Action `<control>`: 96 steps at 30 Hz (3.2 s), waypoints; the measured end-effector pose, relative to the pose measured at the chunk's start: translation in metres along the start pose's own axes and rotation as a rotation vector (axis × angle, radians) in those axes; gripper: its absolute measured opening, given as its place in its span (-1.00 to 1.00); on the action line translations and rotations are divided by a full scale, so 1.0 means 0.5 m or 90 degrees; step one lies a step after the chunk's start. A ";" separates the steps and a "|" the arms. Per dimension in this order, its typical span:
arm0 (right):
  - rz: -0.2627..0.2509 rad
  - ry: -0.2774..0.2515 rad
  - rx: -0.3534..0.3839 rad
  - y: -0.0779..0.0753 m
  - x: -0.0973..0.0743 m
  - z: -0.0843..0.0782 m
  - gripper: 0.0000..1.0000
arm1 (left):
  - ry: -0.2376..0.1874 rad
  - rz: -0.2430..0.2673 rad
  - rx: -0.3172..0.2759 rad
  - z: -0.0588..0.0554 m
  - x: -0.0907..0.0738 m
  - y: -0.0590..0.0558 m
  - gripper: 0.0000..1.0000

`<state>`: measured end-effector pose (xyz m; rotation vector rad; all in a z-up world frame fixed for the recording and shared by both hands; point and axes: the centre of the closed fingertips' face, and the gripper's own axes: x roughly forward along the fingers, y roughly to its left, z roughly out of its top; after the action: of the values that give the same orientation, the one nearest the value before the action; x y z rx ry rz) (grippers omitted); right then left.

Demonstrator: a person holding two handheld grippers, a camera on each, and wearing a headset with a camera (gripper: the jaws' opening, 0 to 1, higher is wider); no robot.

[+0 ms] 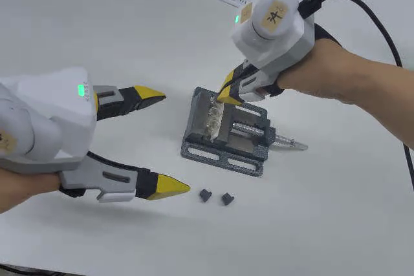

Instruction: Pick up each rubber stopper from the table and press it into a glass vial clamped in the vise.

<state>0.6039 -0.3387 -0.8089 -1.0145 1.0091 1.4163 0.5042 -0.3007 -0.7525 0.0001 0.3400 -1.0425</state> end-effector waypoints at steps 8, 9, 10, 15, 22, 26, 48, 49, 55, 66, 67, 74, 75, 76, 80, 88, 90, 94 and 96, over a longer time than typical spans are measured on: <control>-0.004 -0.015 0.011 -0.004 -0.005 0.000 -1.00 | 0.007 0.002 0.007 0.005 -0.009 0.001 0.57; -0.006 -0.017 0.011 -0.001 -0.004 0.001 -1.00 | 0.006 0.003 0.008 0.006 -0.010 0.001 0.57; -0.009 -0.020 0.017 -0.001 -0.004 0.001 -1.00 | 0.005 0.004 0.008 0.007 -0.011 0.002 0.57; -0.021 -0.034 0.013 0.005 -0.007 0.003 -1.00 | 0.008 0.003 0.009 0.006 -0.013 -0.001 0.56; -0.032 -0.041 0.007 0.001 -0.007 0.002 -1.00 | 0.009 0.005 0.011 0.009 -0.015 -0.002 0.56; -0.035 -0.043 0.006 0.003 -0.006 0.003 -1.00 | 0.008 0.006 0.013 0.012 -0.016 -0.003 0.56; -0.046 -0.058 0.012 0.011 -0.024 0.009 -0.90 | 0.011 0.006 0.021 0.017 -0.021 -0.011 0.56; -0.048 -0.060 0.012 0.013 -0.027 0.010 -0.89 | 0.011 0.005 0.022 0.017 -0.021 -0.012 0.56; -0.054 -0.069 0.014 0.017 -0.034 0.007 -0.83 | 0.015 0.003 0.024 0.018 -0.022 -0.015 0.56; -0.072 -0.100 0.033 0.027 -0.063 -0.007 -0.62 | 0.027 -0.001 0.033 0.017 -0.026 -0.021 0.54; -0.075 -0.103 0.034 0.029 -0.068 -0.009 -0.60 | 0.028 -0.001 0.033 0.017 -0.027 -0.021 0.54; -0.090 -0.131 0.051 0.047 -0.090 -0.020 -0.45 | 0.038 -0.005 0.041 0.015 -0.029 -0.028 0.53; -0.093 -0.136 0.055 0.048 -0.087 -0.025 -0.41 | 0.040 -0.006 0.042 0.015 -0.030 -0.030 0.53; -0.095 -0.139 0.056 0.049 -0.089 -0.027 -0.39 | 0.041 -0.007 0.043 0.014 -0.031 -0.031 0.53; -0.103 -0.157 0.065 0.058 -0.101 -0.033 -0.31 | 0.047 -0.008 0.048 0.013 -0.035 -0.033 0.53; -0.114 -0.202 0.088 0.090 -0.118 -0.048 -0.12 | 0.061 -0.015 0.063 0.012 -0.041 -0.044 0.51; -0.114 -0.211 0.095 0.102 -0.118 -0.055 -0.08 | 0.065 -0.018 0.068 0.012 -0.041 -0.045 0.51; -0.116 -0.226 0.108 0.120 -0.120 -0.072 0.01 | 0.070 -0.022 0.073 0.012 -0.042 -0.048 0.50; -0.117 -0.239 0.119 0.128 -0.123 -0.081 0.04 | 0.075 -0.027 0.079 0.011 -0.042 -0.050 0.48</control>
<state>0.5462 -0.3986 -0.7582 -0.6549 0.7355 1.2743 0.4750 -0.2968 -0.7373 0.1661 0.3829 -1.1059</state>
